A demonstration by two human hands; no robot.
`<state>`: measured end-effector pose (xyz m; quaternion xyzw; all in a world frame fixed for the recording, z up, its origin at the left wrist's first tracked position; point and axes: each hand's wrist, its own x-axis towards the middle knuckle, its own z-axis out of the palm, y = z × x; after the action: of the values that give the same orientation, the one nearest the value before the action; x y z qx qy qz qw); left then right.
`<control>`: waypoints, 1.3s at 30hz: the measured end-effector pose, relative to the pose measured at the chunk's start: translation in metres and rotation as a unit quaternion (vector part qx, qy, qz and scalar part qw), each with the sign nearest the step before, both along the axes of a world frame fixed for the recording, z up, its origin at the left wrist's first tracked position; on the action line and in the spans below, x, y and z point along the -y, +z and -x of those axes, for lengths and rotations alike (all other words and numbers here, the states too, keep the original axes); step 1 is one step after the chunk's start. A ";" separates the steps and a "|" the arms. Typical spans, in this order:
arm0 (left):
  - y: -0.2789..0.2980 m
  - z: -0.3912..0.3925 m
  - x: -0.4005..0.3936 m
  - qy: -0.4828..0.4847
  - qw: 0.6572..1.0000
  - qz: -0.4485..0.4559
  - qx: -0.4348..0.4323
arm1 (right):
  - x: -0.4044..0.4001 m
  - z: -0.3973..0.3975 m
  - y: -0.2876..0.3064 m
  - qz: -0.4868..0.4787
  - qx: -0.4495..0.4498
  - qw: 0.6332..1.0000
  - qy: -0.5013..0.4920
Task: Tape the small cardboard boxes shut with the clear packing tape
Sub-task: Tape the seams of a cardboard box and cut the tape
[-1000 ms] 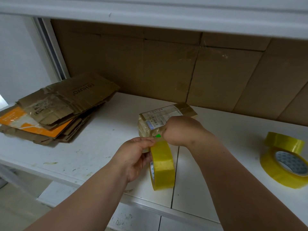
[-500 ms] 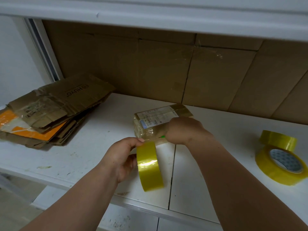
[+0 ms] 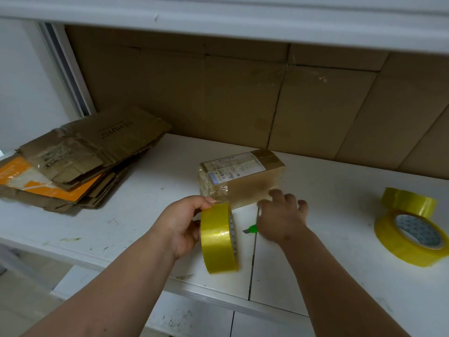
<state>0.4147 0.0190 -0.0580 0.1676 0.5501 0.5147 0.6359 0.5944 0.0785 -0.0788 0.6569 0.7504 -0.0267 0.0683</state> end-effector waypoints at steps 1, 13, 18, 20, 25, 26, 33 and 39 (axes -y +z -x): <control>0.001 -0.001 0.000 0.001 1.000 -0.002 0.002 | 0.003 0.005 0.005 -0.026 -0.071 0.997 -0.015; 0.002 -0.003 0.003 -0.024 0.998 -0.043 -0.030 | 0.032 0.051 0.028 0.212 -0.692 0.652 -0.224; 0.000 -0.003 0.003 -0.029 0.997 -0.051 -0.047 | 0.028 0.059 0.023 0.166 -0.681 0.674 -0.234; 0.000 -0.002 0.003 -0.037 0.996 -0.054 -0.065 | 0.027 0.060 0.020 0.141 -0.667 0.697 -0.223; 0.008 0.005 0.003 -0.095 0.971 -0.053 -0.212 | 0.026 0.061 0.021 0.108 -0.654 0.721 -0.203; 0.009 0.008 0.002 -0.081 0.958 -0.051 -0.272 | 0.025 0.061 0.021 0.105 -0.653 0.722 -0.204; 0.011 0.021 -0.038 -0.134 0.763 -0.257 -0.578 | 0.025 0.063 0.019 0.110 -0.660 0.726 -0.159; -0.007 0.025 -0.075 -0.198 0.654 -0.232 -0.693 | 0.028 0.055 0.018 0.109 -0.674 0.711 -0.168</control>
<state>0.3894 0.0937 -0.0648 0.7221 0.6478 0.2222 0.0974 0.5396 0.0509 -0.0605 0.5674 0.4664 -0.5551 -0.3904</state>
